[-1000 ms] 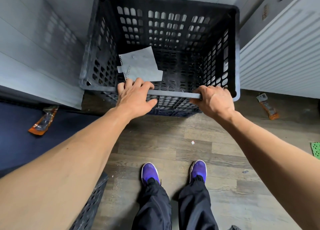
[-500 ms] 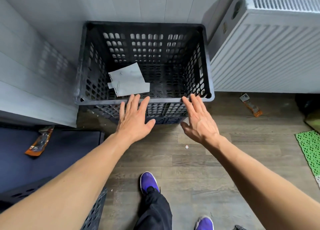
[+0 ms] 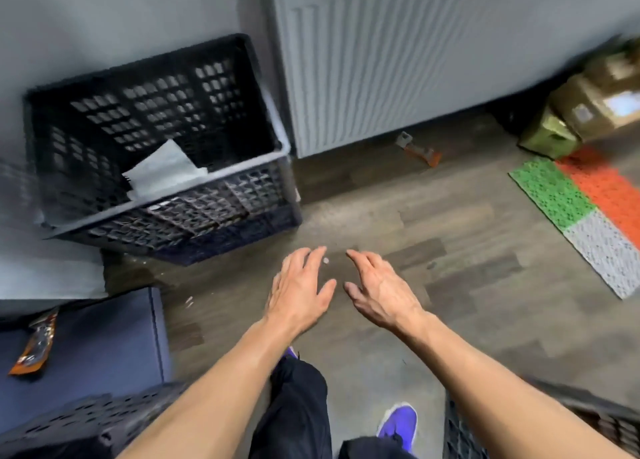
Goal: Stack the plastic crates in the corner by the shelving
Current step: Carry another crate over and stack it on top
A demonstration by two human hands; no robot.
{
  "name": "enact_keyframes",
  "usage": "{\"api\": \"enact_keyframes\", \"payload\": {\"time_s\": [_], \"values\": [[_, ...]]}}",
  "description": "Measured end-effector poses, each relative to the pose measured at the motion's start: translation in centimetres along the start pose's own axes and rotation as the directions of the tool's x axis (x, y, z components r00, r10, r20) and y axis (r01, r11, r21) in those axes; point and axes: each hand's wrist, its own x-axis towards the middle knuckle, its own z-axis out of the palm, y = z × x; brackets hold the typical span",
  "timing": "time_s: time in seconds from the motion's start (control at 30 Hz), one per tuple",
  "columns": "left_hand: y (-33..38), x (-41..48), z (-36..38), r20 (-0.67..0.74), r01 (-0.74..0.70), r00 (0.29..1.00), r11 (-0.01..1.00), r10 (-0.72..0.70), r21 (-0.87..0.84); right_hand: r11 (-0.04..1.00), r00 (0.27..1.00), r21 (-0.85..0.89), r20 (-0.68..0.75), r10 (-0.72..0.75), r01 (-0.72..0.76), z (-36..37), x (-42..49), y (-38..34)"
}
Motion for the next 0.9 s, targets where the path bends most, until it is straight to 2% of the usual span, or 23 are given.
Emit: {"api": "enact_keyframes", "payload": {"time_s": [0.27, 0.5, 0.7, 0.9], "values": [[14.5, -5.0, 11.3, 0.291, -0.194, 0.94, 0.981, 0.178, 0.027, 0.94, 0.955, 0.171, 0.023, 0.296, -0.296, 0.9, -14.6, 15.3], [24.3, -8.6, 18.3, 0.467, -0.379, 0.833, 0.921, 0.297, 0.089, 0.795, 0.861, 0.379, 0.01, 0.509, -0.474, 1.9, -24.3, 24.0], [29.0, -10.9, 24.2, 0.616, -0.526, 0.709, 0.839, 0.344, 0.137, 0.614, 0.752, 0.554, 0.033, 0.659, -0.562, 4.5, -30.5, 29.0], [32.2, -10.2, 30.8, 0.768, -0.666, 0.528, 0.738, 0.361, 0.111, 0.366, 0.597, 0.679, 0.134, 0.791, -0.637, 8.3, -34.5, 33.4]]}}
